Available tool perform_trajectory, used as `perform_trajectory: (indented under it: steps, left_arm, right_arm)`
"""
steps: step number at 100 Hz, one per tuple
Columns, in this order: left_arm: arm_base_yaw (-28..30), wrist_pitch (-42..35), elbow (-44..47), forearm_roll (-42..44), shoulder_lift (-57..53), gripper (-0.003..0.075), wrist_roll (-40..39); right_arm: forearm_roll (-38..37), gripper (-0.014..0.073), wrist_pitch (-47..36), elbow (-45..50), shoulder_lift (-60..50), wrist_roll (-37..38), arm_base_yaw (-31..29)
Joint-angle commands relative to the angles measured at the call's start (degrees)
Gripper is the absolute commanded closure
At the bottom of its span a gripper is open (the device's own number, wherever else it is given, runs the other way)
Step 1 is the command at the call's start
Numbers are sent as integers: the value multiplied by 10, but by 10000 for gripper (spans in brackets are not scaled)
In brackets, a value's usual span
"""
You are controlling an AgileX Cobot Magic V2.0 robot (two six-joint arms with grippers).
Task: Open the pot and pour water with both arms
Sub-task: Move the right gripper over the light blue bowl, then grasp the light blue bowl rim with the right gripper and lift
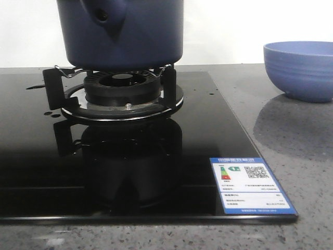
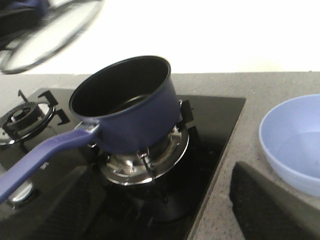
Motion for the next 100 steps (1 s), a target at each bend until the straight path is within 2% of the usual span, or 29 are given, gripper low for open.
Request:
perform_trajectory:
  steps: [1, 22, 40, 48, 55, 68, 76, 85, 100]
  left_arm:
    - [19, 20, -17, -7, -60, 531, -47]
    - [41, -77, 45, 14, -154, 531, -70]
    - [41, -152, 119, 14, -206, 531, -88]
    - [41, -176, 147, 12, -226, 531, -96]
    - [39, -185, 166, 9, -241, 531, -97]
    - [21, -191, 177, 3, -253, 531, -97]
    - [9, -197, 177, 1, -253, 531, -97]
    - [-4, -199, 177, 1, -253, 531, -97]
    - [-17, -204, 177, 1, -253, 531, -97]
  right_arm:
    - [24, 71, -59, -21, 3, -5, 1]
    - [24, 71, -151, -21, 31, 9, 1]
    - [16, 71, -140, -53, 115, 31, -16]
    - [-1, 71, -116, -93, 160, 76, -40]
    - [-53, 71, -79, -138, 199, 134, -66]
    - [-234, 71, 15, -227, 283, 283, -103]
    - [-317, 71, 79, -275, 339, 332, -113]
    - [-326, 71, 111, -301, 391, 343, -114]
    - [-310, 73, 115, -304, 452, 352, -114]
